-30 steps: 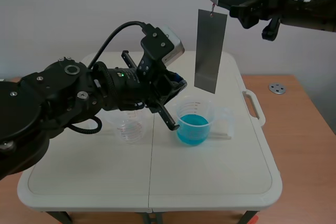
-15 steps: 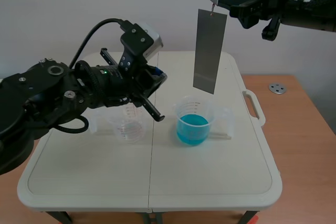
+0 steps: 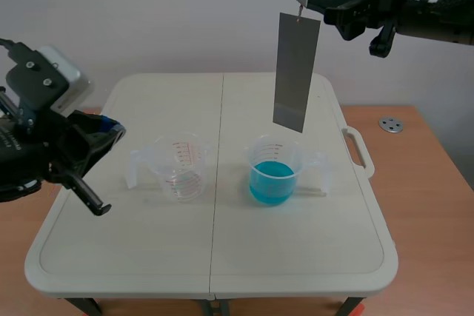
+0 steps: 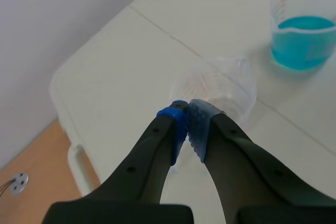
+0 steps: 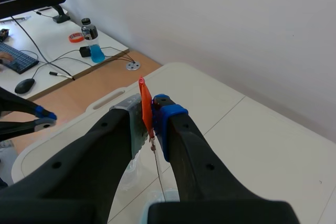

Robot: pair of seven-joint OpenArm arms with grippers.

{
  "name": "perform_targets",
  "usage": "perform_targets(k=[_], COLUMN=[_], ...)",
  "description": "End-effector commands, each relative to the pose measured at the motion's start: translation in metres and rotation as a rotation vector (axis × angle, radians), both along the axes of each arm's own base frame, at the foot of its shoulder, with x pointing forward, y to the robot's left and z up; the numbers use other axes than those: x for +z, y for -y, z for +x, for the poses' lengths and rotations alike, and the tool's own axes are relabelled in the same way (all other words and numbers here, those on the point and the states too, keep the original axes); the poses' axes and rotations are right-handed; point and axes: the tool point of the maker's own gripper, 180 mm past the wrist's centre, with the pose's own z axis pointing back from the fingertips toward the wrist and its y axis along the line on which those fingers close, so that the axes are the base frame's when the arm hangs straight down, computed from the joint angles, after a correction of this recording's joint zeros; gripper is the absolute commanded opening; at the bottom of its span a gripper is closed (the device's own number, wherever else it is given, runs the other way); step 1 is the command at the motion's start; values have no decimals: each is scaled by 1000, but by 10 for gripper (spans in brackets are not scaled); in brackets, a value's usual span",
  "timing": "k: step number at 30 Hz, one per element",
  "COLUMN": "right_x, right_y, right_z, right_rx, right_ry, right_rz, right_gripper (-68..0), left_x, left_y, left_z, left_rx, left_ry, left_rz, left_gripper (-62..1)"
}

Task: Hold the metal plate by the orange handle, dip it into the blue solution, take it out and point at it, then put the plate back in the beaker on the left.
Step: 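Point at the plate with the left hand, then lower the plate into the blue solution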

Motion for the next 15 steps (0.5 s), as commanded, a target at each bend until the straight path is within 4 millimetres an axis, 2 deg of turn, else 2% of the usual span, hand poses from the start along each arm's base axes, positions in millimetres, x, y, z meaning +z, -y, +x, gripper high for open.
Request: perform_targets(k=[1,6,10,15], right_x=[11,7,4,0], right_y=[-6,-11,-6,-2], right_z=[-1,-1,2,6], right_rx=[29,45,38,27], right_ry=[40,26,25,21], right_rz=[11,11,16,25], right_gripper=[-660,-660,-660,-660], left_x=[0,-16,-36,-60], left_y=[-7,-41,-67,-83], left_z=[-9,-44,-76,-122], left_rx=[5,61,113,136], left_ry=[-7,-95,-190,-327], left_rz=[7,76,119,159], left_gripper=[-588,-588,-588,-588])
